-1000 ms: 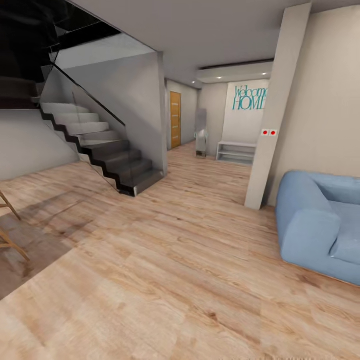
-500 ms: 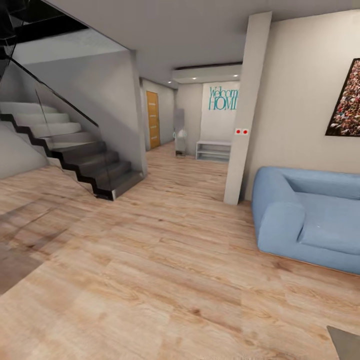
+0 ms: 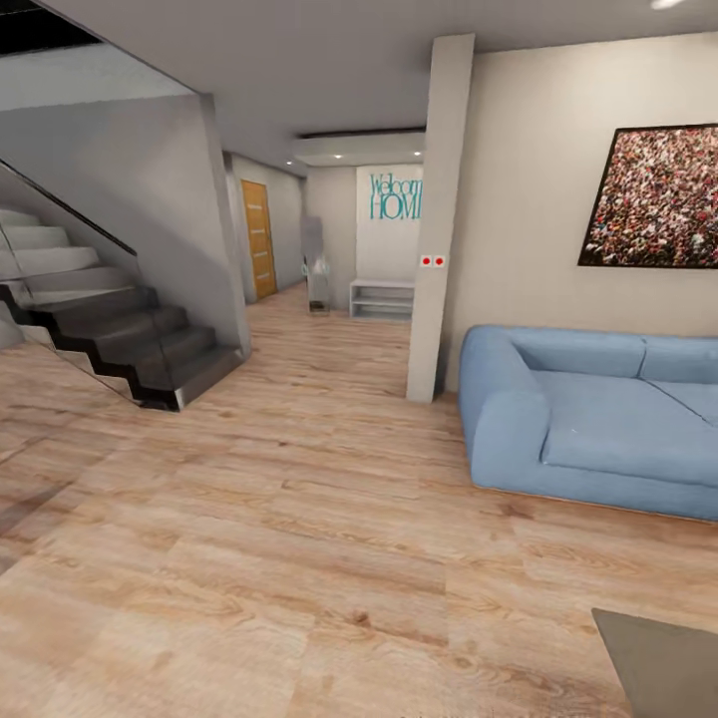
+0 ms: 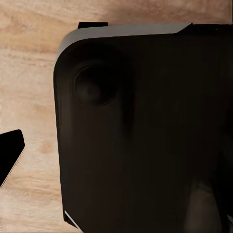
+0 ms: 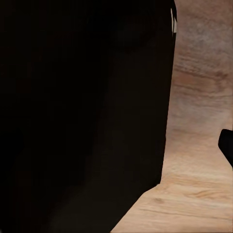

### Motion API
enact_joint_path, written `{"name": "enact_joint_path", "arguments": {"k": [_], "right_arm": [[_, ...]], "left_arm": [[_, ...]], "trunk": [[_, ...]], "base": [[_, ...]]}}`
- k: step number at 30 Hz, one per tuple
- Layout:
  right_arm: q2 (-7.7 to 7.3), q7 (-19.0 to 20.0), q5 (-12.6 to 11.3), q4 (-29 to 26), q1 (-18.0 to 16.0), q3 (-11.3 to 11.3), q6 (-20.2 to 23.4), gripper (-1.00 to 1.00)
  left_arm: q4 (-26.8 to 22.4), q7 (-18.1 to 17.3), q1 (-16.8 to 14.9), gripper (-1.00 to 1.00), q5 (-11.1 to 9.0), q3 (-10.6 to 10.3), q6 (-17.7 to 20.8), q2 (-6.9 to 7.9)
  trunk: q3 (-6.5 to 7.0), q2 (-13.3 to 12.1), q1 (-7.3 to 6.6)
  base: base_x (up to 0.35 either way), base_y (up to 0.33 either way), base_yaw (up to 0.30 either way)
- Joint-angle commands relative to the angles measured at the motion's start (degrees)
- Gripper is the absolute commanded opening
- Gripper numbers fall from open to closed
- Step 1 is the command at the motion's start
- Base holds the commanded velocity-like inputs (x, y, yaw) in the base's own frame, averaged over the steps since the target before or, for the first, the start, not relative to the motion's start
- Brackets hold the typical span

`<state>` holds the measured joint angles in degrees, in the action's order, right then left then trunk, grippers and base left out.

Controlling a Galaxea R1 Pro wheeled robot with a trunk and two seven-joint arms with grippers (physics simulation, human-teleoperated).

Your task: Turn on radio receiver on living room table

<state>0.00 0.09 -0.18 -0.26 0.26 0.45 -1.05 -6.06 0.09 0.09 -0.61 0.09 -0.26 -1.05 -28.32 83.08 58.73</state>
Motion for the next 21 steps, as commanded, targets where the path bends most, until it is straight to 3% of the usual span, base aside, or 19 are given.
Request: {"name": "enact_joint_path", "arguments": {"k": [1, 21], "right_arm": [[0.00, 0.00, 0.00, 0.00, 0.00, 0.00, 0.00, 1.00], [0.00, 0.00, 0.00, 0.00, 0.00, -0.01, 0.00, 1.00]], "left_arm": [[0.00, 0.00, 0.00, 1.00, 0.00, 0.00, 0.00, 0.00], [0.00, 0.00, 0.00, 1.00, 0.00, 0.00, 0.00, -0.09]], "trunk": [[0.00, 0.00, 0.00], [0.00, 0.00, 0.00]], "base": [[0.000, 0.000, -0.286], [0.000, 0.000, -0.286]]}}
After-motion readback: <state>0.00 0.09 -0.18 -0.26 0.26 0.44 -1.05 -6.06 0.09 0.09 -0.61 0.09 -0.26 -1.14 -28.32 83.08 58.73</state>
